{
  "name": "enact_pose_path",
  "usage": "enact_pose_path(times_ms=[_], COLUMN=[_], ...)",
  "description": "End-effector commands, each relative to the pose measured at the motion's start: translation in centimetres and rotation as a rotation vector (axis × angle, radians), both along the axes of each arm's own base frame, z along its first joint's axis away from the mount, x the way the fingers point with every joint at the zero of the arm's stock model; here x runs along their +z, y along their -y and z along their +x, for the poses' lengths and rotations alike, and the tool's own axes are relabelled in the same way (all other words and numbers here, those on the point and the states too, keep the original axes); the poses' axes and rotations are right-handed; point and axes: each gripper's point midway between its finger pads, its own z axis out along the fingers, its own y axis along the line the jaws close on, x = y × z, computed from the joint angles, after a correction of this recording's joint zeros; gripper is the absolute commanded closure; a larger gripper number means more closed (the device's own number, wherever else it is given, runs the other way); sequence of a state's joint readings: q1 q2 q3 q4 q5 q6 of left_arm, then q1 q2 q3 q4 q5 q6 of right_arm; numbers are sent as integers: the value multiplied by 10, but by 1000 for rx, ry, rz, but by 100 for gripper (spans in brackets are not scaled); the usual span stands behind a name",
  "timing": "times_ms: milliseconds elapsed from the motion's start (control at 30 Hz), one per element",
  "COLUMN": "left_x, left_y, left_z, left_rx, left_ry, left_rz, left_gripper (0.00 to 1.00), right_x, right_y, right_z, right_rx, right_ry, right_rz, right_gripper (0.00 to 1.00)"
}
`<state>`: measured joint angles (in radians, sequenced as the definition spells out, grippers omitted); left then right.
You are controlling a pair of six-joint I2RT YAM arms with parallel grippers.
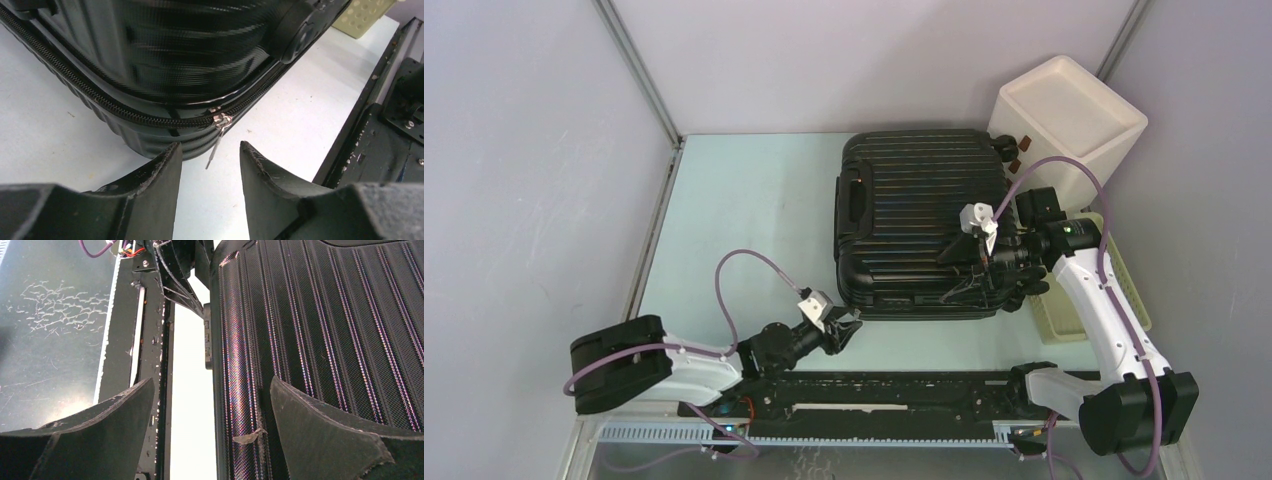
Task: Open, take out, and arrange the luggage
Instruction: Grab the zipper of the luggage.
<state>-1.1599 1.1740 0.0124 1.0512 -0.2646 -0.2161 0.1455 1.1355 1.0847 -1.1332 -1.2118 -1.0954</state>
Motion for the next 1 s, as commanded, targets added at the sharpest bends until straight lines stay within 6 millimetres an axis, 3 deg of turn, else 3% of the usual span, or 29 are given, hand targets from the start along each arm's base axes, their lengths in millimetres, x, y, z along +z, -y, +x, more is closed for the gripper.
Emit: enact_pose_path(times_ms=[0,200,567,967], left_x=[-8,0,9,-2], left_y=[-12,2,8,8], left_z=[2,-2,-9,-3], left_rx=[52,4,-46,5], left_ry=[-27,-44,-35,-84], left_rz=[-32,-79,-117,-108], left_gripper=[49,52,60,70], right_x=[-19,-19,-21,-22], right_y=[6,6,6,6], right_z=[-1,-1,-1,0], right_rx=[-19,-18,-16,-16], right_ry=[-54,-54,-54,-57], right_rz=[-82,-86,-92,-99], right_gripper=[5,5,5,5])
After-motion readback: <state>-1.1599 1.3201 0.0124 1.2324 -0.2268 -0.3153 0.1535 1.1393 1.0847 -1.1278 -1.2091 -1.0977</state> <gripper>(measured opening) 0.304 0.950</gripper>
